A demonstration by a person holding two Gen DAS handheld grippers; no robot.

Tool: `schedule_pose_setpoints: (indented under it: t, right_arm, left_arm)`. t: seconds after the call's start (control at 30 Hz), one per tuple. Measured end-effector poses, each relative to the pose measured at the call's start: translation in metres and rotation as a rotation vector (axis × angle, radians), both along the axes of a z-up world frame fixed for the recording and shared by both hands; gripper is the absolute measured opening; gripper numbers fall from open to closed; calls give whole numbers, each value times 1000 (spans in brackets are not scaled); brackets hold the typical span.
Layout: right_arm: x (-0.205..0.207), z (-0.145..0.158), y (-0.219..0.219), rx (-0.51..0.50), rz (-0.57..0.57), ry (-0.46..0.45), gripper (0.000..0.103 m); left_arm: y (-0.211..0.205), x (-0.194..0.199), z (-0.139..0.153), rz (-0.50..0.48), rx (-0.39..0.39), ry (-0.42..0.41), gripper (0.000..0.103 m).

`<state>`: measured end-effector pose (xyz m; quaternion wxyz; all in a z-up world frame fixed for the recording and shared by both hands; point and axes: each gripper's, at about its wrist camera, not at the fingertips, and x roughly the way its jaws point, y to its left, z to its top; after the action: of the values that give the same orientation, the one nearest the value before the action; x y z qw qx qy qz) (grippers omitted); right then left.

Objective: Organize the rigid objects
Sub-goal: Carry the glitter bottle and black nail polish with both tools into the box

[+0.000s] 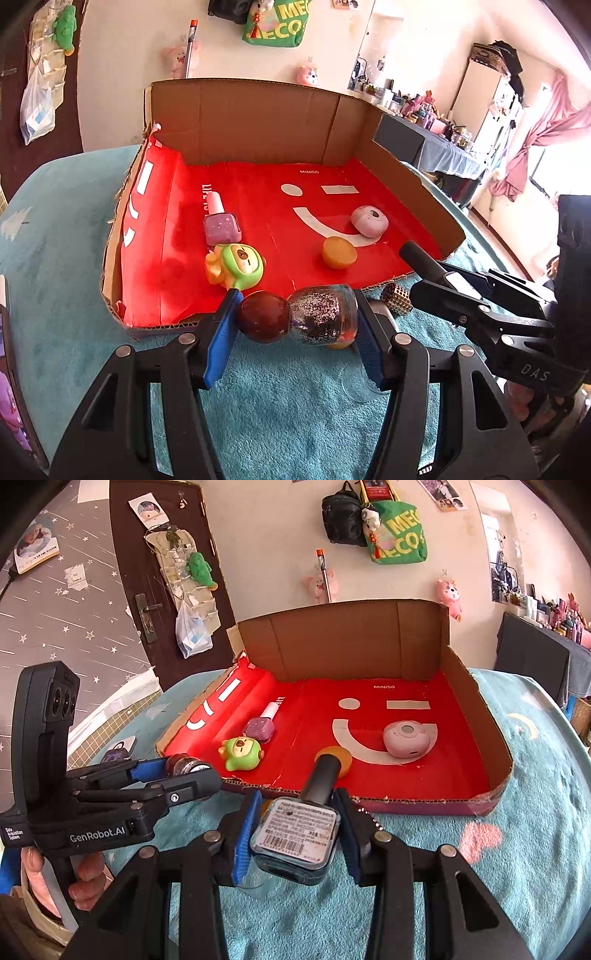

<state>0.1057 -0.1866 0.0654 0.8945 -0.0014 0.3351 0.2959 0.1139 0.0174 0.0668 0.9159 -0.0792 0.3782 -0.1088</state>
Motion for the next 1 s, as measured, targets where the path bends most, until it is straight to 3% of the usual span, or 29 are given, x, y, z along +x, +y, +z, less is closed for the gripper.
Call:
schedule_pose_setpoints:
  t: [0.4,0.7,1.0]
  right_arm:
    - [53,-5,20,24,90,159,43]
    - [83,-21,37,32,161,314,43]
    - [98,-36,43,32,166,367,43]
  left_arm:
    - [4,35,-14,-48,-26,106,56]
    - [18,54,-26,-26,-53,151,56]
    - [18,57,-21,9,-2,99,56]
